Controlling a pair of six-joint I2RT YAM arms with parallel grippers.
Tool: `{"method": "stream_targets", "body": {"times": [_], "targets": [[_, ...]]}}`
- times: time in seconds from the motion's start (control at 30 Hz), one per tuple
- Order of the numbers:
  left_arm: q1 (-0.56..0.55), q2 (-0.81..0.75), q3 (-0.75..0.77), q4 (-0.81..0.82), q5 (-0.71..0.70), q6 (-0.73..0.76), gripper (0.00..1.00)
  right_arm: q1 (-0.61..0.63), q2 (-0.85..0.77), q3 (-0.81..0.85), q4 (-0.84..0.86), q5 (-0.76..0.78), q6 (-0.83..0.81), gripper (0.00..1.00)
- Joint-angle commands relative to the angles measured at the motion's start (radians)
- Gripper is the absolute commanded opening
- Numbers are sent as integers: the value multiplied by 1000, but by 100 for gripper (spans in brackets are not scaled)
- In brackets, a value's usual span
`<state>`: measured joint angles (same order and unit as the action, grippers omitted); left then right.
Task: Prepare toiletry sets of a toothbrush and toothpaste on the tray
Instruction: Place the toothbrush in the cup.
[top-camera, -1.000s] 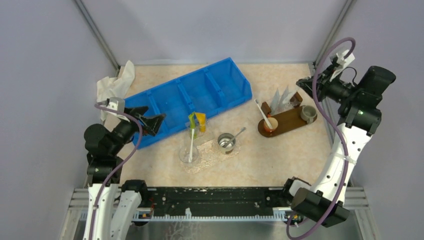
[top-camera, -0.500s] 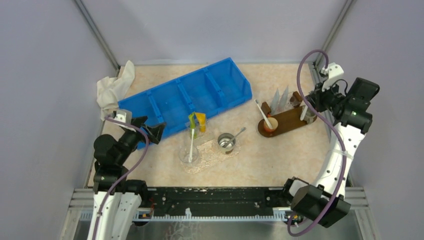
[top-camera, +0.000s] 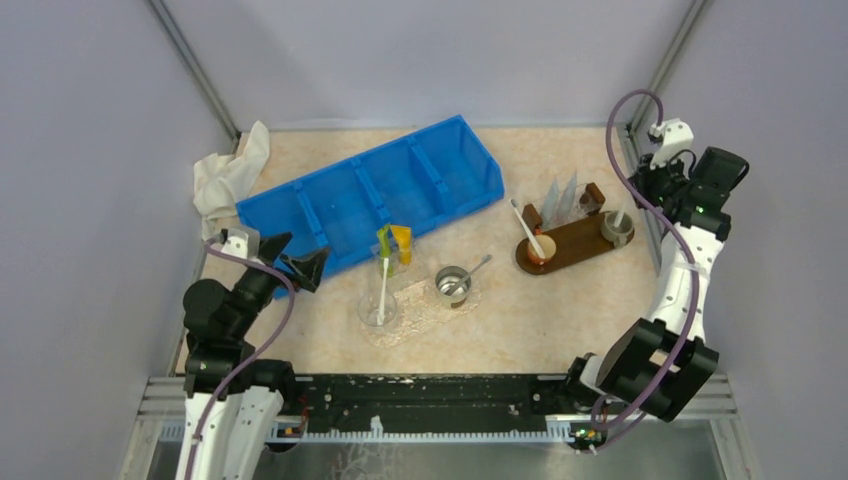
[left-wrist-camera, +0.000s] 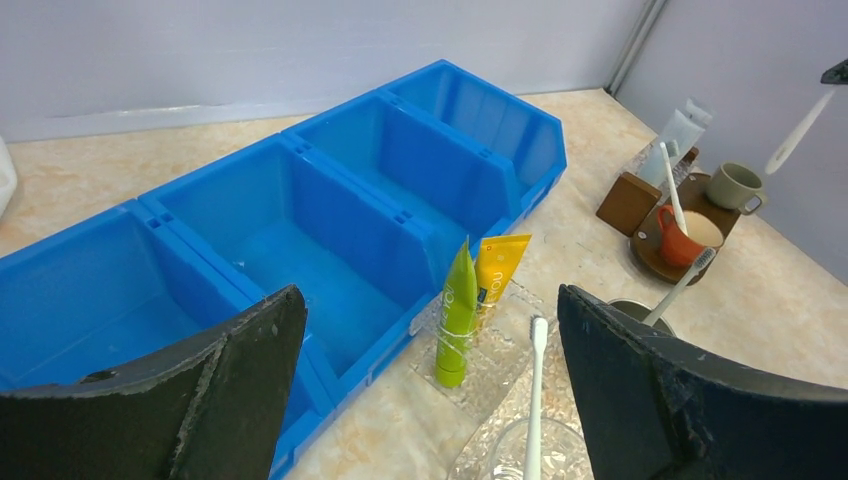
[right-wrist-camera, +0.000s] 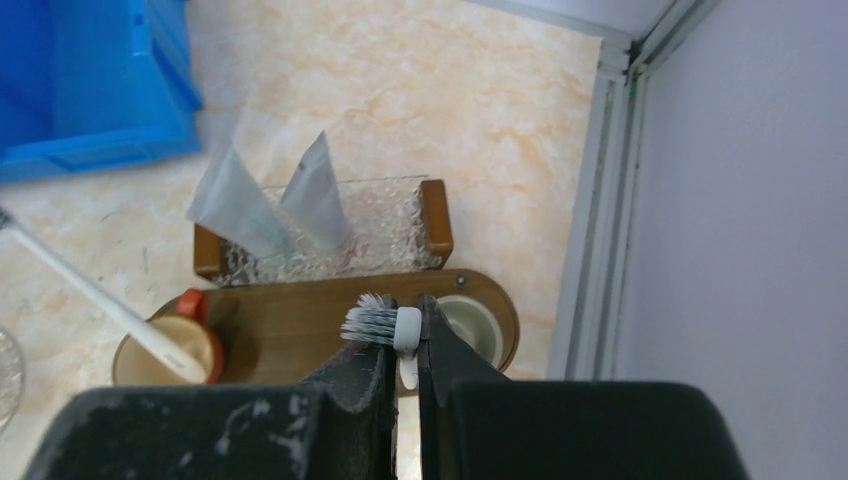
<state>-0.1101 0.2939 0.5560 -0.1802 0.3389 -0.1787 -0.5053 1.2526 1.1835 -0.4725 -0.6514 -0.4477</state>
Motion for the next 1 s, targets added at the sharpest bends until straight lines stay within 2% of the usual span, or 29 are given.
{"method": "stream_targets", "body": {"times": [0.0,0.43,0.97], "targets": [[-18,-19,-10,19,-12,21,99,-7,28,30,158,52,37,0],[-34,-27,-10,18,-20,25,99,-7,162,23,221,94,24,0],[-34,-20,-10,15,-23,26,99,-7,279,16,185,73,-16,2]]}}
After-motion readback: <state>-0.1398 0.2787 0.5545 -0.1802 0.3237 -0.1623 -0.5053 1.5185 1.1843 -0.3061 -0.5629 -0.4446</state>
